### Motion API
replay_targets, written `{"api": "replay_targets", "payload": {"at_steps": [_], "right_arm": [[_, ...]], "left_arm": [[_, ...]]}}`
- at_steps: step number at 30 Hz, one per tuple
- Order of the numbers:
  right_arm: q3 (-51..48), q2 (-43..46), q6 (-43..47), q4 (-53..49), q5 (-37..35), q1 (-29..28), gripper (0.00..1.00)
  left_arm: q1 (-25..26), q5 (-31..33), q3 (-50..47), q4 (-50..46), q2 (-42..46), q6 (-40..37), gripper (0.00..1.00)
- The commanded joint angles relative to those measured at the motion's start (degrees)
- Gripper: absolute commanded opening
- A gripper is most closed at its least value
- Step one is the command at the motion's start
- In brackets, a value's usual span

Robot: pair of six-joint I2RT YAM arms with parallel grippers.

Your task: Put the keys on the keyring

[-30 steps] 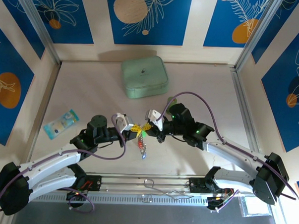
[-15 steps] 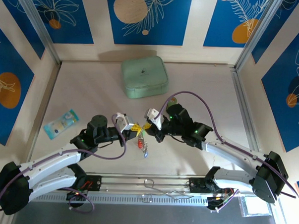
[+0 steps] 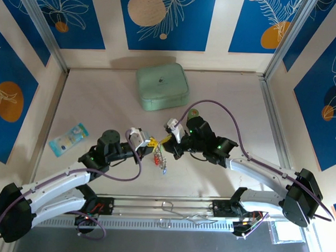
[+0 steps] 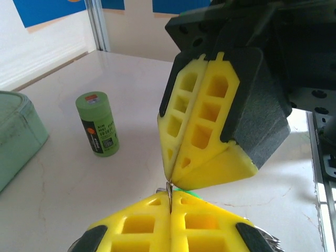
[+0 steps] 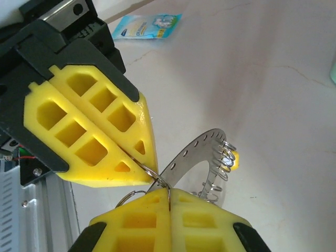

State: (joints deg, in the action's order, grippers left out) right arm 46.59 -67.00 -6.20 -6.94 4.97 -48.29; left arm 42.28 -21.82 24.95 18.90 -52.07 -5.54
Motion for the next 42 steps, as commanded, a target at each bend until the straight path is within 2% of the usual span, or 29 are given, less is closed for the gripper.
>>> {"api": "replay_targets", "payload": {"at_steps": [1, 6, 9, 11, 15, 19, 24, 29, 37, 40, 42], "right_arm": [[1.1, -0.7, -2.7, -2.1, -0.6, 0.7, 0.01], [0.4, 0.5, -2.0, -1.9, 0.8, 1.1, 0.27], [-0.3, 2.1, -0.7, -1.5, 2.7, 1.8, 0.38], [-0.9, 3.5, 1.3, -1.5, 4.5, 2.8, 0.41], [-2.0, 6.4, 8.1, -2.7, 8.3, 5.4, 0.42], [-3.8, 9.4, 14.5, -1.8, 9.2, 7.7, 0.42], [-5.9, 12.0, 21.1, -1.4, 12.4, 8.3, 0.42], [-6.9, 13.6, 21.1, -1.5, 13.2, 8.3, 0.41], [-7.9, 17.0, 21.1, -7.2, 13.3, 8.0, 0.40], [-7.7, 17.4, 21.8, -9.1, 13.4, 8.0, 0.38], [-7.4, 17.4, 22.5, -9.8, 15.4, 7.8, 0.33]], "left_arm": [[1.0, -1.8, -0.1, 6.0, 2.0, -1.8, 0.00], [1.1, -1.8, -0.8, 7.4, 2.4, -2.1, 0.00], [1.1, -1.8, -1.1, 8.0, 2.4, -1.9, 0.00], [1.1, -1.8, -1.5, 9.0, 2.3, -1.5, 0.00], [1.1, -2.6, -2.4, 11.6, 1.5, 0.6, 0.00], [1.1, -3.6, -3.4, 14.1, 1.3, 2.8, 0.00], [1.1, -6.3, -3.7, 14.0, 1.2, 3.5, 0.00], [1.2, -10.9, -4.8, 17.1, -0.1, 1.3, 0.00], [1.1, -12.7, -4.9, 18.5, -1.0, -1.3, 0.00], [1.2, -14.7, -5.5, 19.9, -1.0, -3.0, 0.00], [1.2, -16.2, -6.0, 21.0, -0.9, -4.4, 0.00]]}}
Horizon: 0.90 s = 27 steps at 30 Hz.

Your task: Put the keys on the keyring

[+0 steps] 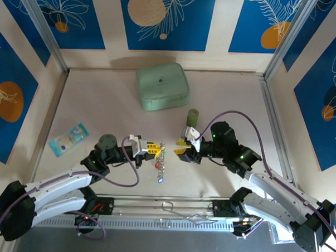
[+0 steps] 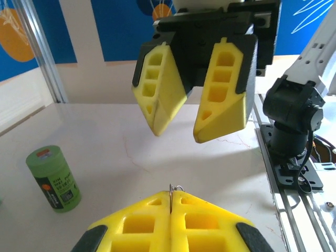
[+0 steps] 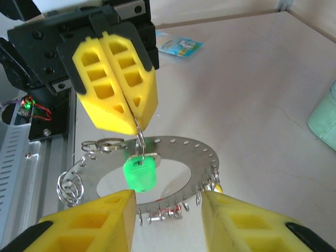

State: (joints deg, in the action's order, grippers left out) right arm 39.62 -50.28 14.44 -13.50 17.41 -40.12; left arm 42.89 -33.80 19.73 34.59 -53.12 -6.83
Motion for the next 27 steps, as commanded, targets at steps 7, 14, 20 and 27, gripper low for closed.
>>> {"api": "replay_targets", "payload": {"at_steps": [7, 14, 20, 27], "right_arm": [[1.6, -1.5, 3.7, -3.0, 7.2, -2.5, 0.34], [2.8, -5.1, 2.6, 0.3, 4.9, -5.1, 0.34], [3.1, -6.4, 1.3, 2.0, 5.5, -5.4, 0.26], [2.8, -7.3, 0.8, 2.9, 6.8, -5.5, 0.18]], "left_arm": [[0.5, -6.6, -1.0, 4.9, 1.0, -5.6, 0.00], [0.5, -7.6, -0.7, 5.1, 0.8, -5.8, 0.00], [0.6, -7.7, -0.6, 5.2, 0.7, -5.9, 0.00], [0.5, -7.2, -0.5, 5.4, 0.8, -6.1, 0.00]]}}
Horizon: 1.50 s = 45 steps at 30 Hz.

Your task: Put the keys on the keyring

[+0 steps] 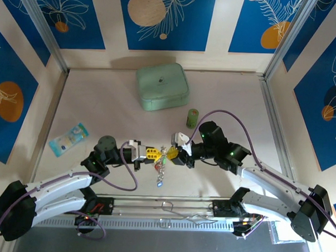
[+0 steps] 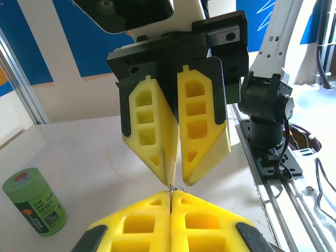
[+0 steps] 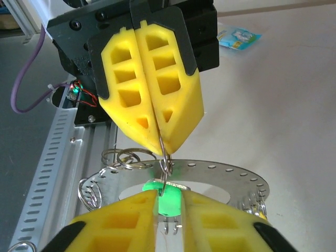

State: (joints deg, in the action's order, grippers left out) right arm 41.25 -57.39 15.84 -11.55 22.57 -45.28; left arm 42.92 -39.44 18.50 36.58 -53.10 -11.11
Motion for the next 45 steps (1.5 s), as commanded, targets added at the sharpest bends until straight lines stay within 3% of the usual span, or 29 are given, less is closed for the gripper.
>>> {"api": "replay_targets", "payload": {"at_steps": [1, 7, 23, 32, 40, 45], "right_arm": [[1.0, -0.2, -0.7, 1.2, 2.0, -0.3, 0.18], [0.5, -0.1, -0.4, 0.7, 3.4, -0.3, 0.21], [0.9, -1.2, -0.4, 1.2, 2.0, -0.7, 0.01], [0.5, -2.0, -0.5, 2.1, 2.4, -0.8, 0.00], [-0.9, 0.7, 0.3, 3.5, 1.0, -0.9, 0.26], [-1.4, 0.8, 0.6, 5.6, 1.4, -1.9, 0.30]], "left_arm": [[0.5, -1.5, 0.7, 3.3, 0.8, -1.8, 0.00], [0.6, -0.3, 0.7, 3.0, 1.1, -2.1, 0.00], [0.6, -0.6, 0.4, 4.8, 0.9, -1.7, 0.00], [0.7, -0.2, 0.2, 6.2, 0.9, -1.3, 0.00], [0.9, 0.3, 0.1, 6.8, 0.4, -1.0, 0.00], [1.2, 0.7, 0.1, 7.9, -0.4, -0.5, 0.00]]}}
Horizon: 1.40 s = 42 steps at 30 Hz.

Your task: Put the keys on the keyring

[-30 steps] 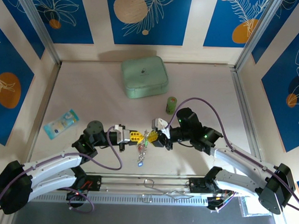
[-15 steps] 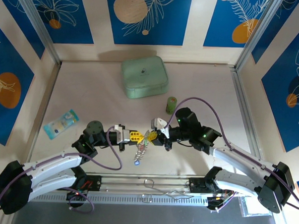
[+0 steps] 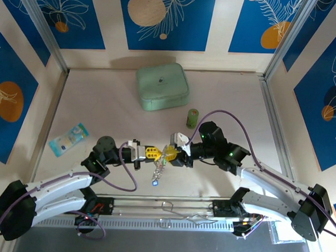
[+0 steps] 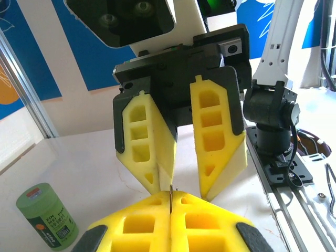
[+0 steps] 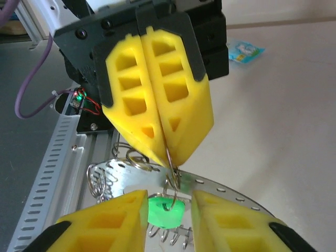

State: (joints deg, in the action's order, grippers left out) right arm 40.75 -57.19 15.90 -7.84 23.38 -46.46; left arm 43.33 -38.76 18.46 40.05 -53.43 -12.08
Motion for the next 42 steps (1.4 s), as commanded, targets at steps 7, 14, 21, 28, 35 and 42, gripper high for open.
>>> {"api": "replay_targets", "payload": {"at_steps": [7, 14, 21, 28, 35, 42], "right_arm": [[-1.0, -0.9, -0.6, 5.1, -0.8, -1.3, 0.23], [0.1, -1.5, 1.1, 3.4, -1.7, -1.2, 0.00], [7.3, -1.4, 12.9, -13.8, -7.9, -1.3, 0.00], [15.2, -4.8, 18.9, -26.0, -10.9, -2.0, 0.00], [18.8, -7.6, 20.6, -28.4, -11.6, -4.0, 0.00], [21.0, -10.1, 21.4, -29.1, -13.0, -6.2, 0.00]], "left_arm": [[1.0, 0.1, 0.0, 4.9, -0.3, 1.0, 0.00], [1.0, 2.1, -0.3, 3.9, 0.8, 0.7, 0.00], [1.0, 5.8, 3.7, -13.4, 4.0, -4.2, 0.43], [1.4, 3.9, 7.9, -23.2, 1.3, -6.8, 0.37], [2.0, 2.9, 9.9, -23.7, -1.5, -8.2, 0.29], [2.2, 2.2, 10.1, -23.6, -1.7, -8.2, 0.23]]}}
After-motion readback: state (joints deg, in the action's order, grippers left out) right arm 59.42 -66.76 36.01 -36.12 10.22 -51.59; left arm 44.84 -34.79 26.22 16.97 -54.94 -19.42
